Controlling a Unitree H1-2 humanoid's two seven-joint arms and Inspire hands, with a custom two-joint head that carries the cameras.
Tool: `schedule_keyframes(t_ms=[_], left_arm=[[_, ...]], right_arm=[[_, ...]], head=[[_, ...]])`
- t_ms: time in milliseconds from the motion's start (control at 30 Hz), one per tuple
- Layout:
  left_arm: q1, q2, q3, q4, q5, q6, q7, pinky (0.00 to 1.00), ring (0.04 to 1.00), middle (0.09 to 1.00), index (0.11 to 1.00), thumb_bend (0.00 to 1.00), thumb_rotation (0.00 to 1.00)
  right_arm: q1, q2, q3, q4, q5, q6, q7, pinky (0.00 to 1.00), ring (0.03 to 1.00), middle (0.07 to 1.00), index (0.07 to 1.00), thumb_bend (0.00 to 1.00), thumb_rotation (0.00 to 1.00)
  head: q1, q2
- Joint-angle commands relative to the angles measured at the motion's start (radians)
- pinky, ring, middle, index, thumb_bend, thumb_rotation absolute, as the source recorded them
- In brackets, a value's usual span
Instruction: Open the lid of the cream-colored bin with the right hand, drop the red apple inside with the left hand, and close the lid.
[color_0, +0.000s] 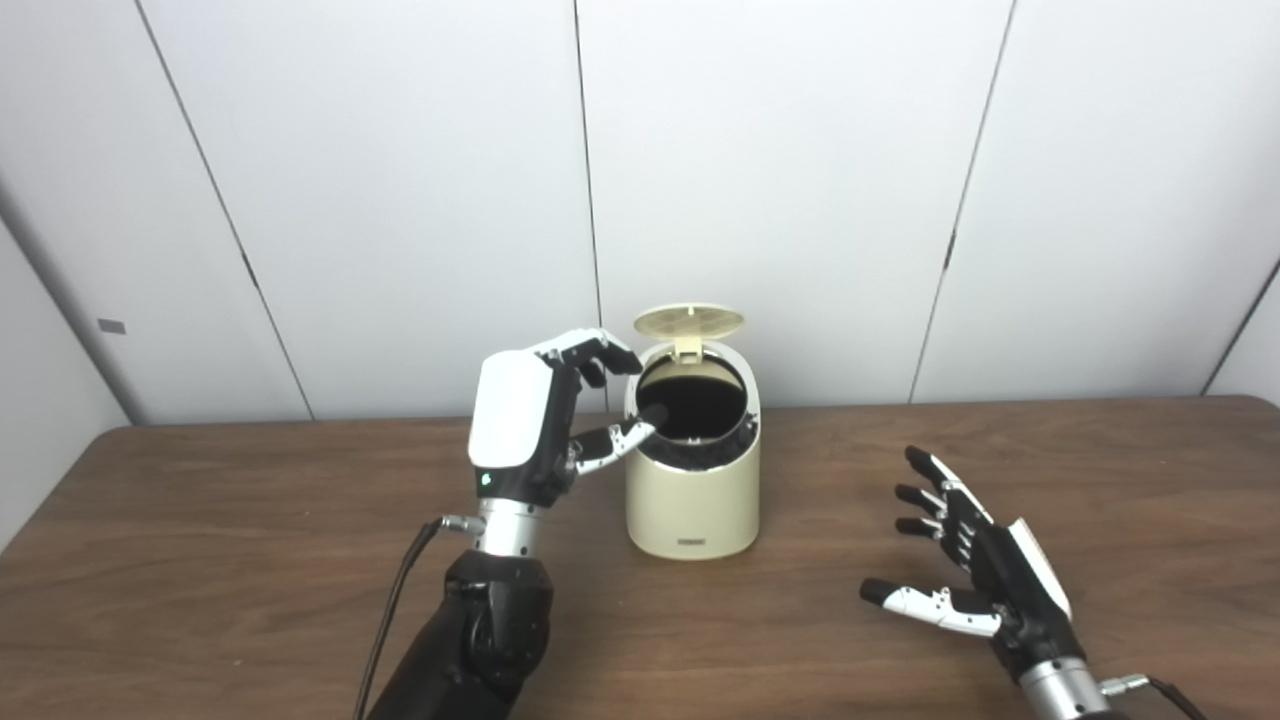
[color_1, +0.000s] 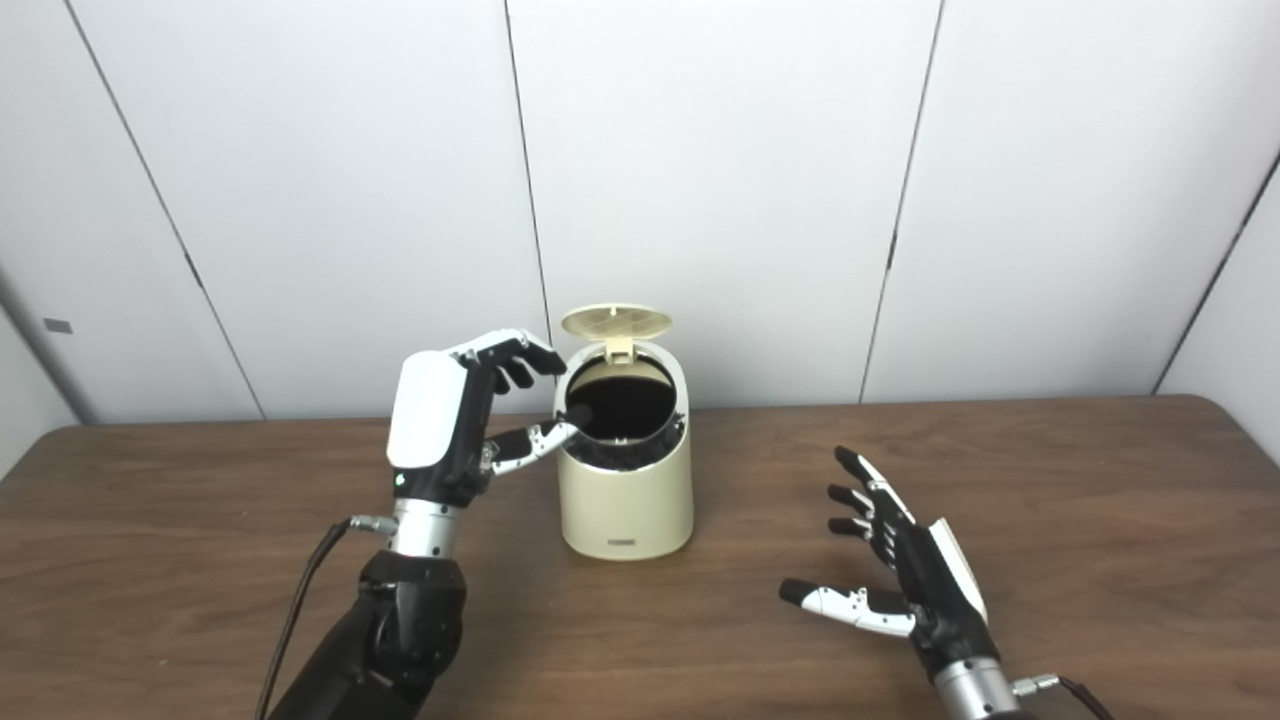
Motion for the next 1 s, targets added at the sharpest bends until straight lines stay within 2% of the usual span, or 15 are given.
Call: schedule_keyframes(t_ms=[0,233,300,367,467,533,600,667,700,800,900,967], left_arm=[[-0.026,-0.006,0.029,-0.032,-0.045,-0.074,0.015,0.35,0.455,0.53,0.491,0.51,0.07],[0.008,-0.031,0.131,-0.014,-0.169,-0.182,0.015,0.35,0.456,0.539,0.49,0.51,0.07],[0.022,-0.036,0.159,-0.018,-0.227,-0.196,-0.01,0.36,0.468,0.54,0.49,0.51,0.07],[0.041,-0.033,0.184,-0.032,-0.281,-0.198,-0.045,0.36,0.473,0.501,0.496,0.51,0.02],[0.085,-0.013,0.206,-0.07,-0.382,-0.179,-0.14,0.41,0.499,0.489,0.498,0.51,0.0],[0.117,0.012,0.206,-0.091,-0.485,-0.158,-0.248,0.45,0.526,0.49,0.499,0.51,0.0],[0.147,0.057,0.183,-0.105,-0.574,-0.143,-0.382,0.5,0.567,0.496,0.5,0.51,0.0],[0.174,0.096,0.164,-0.11,-0.62,-0.14,-0.484,0.55,0.642,0.68,0.697,0.68,0.09],[0.187,0.105,0.161,-0.113,-0.642,-0.138,-0.52,0.56,0.658,0.711,0.733,0.72,0.11],[0.226,0.116,0.165,-0.12,-0.694,-0.13,-0.591,0.61,0.708,0.769,0.81,0.79,0.19],[0.248,0.116,0.177,-0.106,-0.715,-0.136,-0.628,0.62,0.727,0.788,0.834,0.77,0.21],[0.258,0.117,0.186,-0.086,-0.721,-0.146,-0.644,0.62,0.73,0.792,0.84,0.76,0.21]], right_arm=[[-0.005,0.009,0.002,-0.018,0.018,-0.029,-0.008,0.78,0.873,0.954,0.923,0.77,0.24],[-0.003,0.009,-0.001,-0.011,0.027,-0.032,-0.006,0.78,0.871,0.953,0.922,0.79,0.26],[-0.002,0.009,0.001,-0.021,0.02,-0.028,-0.009,0.77,0.866,0.949,0.92,0.79,0.27],[-0.004,0.008,0.003,-0.024,0.015,-0.032,-0.011,0.76,0.866,0.946,0.92,0.78,0.26],[-0.019,0.002,0.005,-0.023,0.006,-0.047,-0.013,0.75,0.862,0.937,0.92,0.75,0.27],[-0.042,-0.002,0.003,-0.021,0.011,-0.044,-0.01,0.76,0.861,0.929,0.916,0.77,0.31],[-0.066,-0.007,0.005,-0.036,0.018,-0.022,0.001,0.78,0.864,0.923,0.908,0.8,0.32],[-0.09,-0.013,0.012,-0.063,0.01,0.009,0.012,0.79,0.869,0.924,0.909,0.82,0.33],[-0.102,-0.016,0.016,-0.079,0.002,0.025,0.016,0.8,0.867,0.924,0.91,0.83,0.33],[-0.146,-0.024,0.033,-0.118,-0.027,0.064,0.021,0.79,0.858,0.921,0.901,0.83,0.32],[-0.191,-0.03,0.046,-0.135,-0.039,0.081,0.025,0.78,0.853,0.913,0.889,0.83,0.29],[-0.223,-0.039,0.056,-0.154,-0.051,0.102,0.035,0.77,0.853,0.912,0.893,0.82,0.31]], head=[[-0.001,0.001],[0.004,-0.001],[0.005,-0.003],[0.007,-0.005],[0.008,-0.005],[0.01,-0.007],[0.012,-0.008],[0.012,-0.01],[0.013,-0.012],[0.016,-0.016],[0.016,-0.022],[0.014,-0.024]])
